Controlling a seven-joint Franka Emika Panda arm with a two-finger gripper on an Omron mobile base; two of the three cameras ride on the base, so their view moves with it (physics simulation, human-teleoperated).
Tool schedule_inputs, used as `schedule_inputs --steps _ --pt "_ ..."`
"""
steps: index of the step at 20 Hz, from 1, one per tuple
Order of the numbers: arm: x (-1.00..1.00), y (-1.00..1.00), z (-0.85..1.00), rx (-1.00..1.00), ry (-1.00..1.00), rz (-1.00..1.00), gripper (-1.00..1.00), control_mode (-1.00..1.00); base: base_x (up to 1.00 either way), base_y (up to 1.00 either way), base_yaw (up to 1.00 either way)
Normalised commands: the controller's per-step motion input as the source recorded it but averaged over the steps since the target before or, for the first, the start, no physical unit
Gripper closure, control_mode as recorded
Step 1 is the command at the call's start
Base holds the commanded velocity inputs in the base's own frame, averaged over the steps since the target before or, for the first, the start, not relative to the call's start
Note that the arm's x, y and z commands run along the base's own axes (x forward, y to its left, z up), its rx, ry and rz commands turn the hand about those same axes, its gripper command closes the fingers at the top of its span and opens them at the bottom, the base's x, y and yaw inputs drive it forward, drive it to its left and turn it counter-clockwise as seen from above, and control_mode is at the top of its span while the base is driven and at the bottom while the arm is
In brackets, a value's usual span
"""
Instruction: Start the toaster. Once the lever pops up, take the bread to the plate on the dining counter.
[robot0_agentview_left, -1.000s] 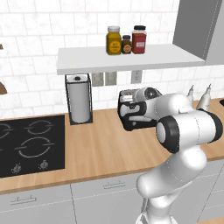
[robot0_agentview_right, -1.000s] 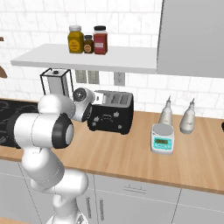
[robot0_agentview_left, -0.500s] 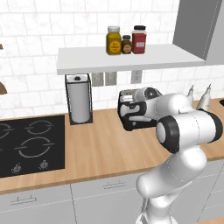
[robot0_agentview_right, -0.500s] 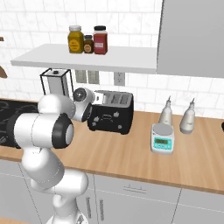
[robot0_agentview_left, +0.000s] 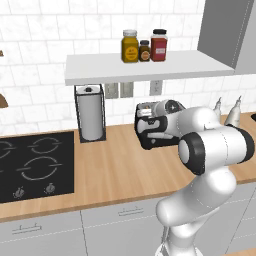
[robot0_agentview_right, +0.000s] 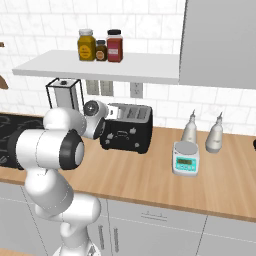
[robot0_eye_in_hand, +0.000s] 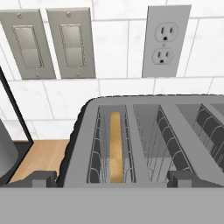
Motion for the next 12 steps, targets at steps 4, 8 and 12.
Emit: schedule_inputs --steps 4,8,12 --pt "0.0 0.0 0.0 0.0 0.0 0.0 -1.0 -1.0 0.0 0.0 0.0" --pt "0.0 0.0 0.0 0.0 0.0 0.0 -1.0 -1.0 0.0 0.0 0.0" --pt "0.0 0.0 0.0 0.0 0.0 0.0 -1.0 -1.0 0.0 0.0 0.0"
